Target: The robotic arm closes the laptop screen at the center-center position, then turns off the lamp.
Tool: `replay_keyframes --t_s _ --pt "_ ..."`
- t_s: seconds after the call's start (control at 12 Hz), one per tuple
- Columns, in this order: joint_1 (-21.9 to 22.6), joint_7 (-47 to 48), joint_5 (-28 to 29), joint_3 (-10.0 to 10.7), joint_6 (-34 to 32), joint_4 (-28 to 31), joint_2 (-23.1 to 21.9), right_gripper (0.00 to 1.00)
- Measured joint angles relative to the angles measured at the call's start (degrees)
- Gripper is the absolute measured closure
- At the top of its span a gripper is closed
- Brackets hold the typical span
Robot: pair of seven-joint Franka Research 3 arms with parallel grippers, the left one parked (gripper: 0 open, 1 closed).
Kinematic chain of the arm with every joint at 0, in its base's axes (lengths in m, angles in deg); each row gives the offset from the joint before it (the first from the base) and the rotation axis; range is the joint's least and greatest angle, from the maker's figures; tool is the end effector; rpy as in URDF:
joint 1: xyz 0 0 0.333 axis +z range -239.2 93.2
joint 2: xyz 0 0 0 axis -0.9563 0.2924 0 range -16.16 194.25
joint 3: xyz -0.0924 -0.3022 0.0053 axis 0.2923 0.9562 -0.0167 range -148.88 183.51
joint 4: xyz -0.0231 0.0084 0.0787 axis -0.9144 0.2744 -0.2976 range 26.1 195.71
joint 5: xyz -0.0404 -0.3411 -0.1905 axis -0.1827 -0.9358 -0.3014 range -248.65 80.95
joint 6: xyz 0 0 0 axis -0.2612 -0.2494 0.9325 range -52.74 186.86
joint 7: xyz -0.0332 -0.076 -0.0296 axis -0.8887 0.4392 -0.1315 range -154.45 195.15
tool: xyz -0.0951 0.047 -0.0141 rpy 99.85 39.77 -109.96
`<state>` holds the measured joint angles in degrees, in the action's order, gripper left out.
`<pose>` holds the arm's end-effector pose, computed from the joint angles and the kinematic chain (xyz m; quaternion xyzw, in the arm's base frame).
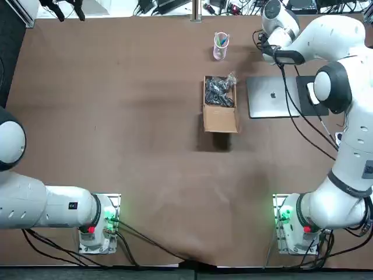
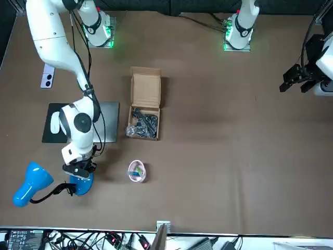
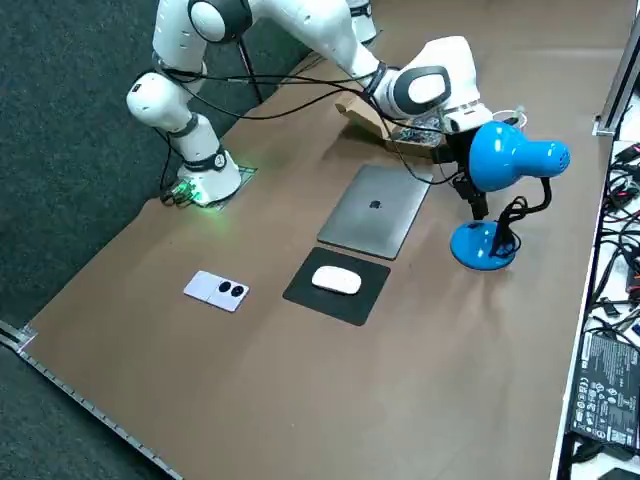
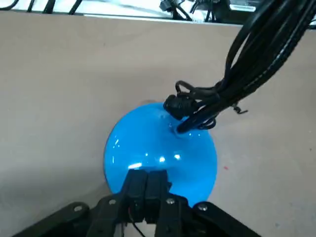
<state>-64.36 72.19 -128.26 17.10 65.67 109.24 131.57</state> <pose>0.7103 0.1155 0.2231 0.9604 -0.0770 0.2057 0.1714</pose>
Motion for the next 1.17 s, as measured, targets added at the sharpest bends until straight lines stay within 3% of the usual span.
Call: replay_keyframes --t_s 1.17 --pt "-0.31 1.42 0.0 0.0 1.64 1.25 0.43 0.98"
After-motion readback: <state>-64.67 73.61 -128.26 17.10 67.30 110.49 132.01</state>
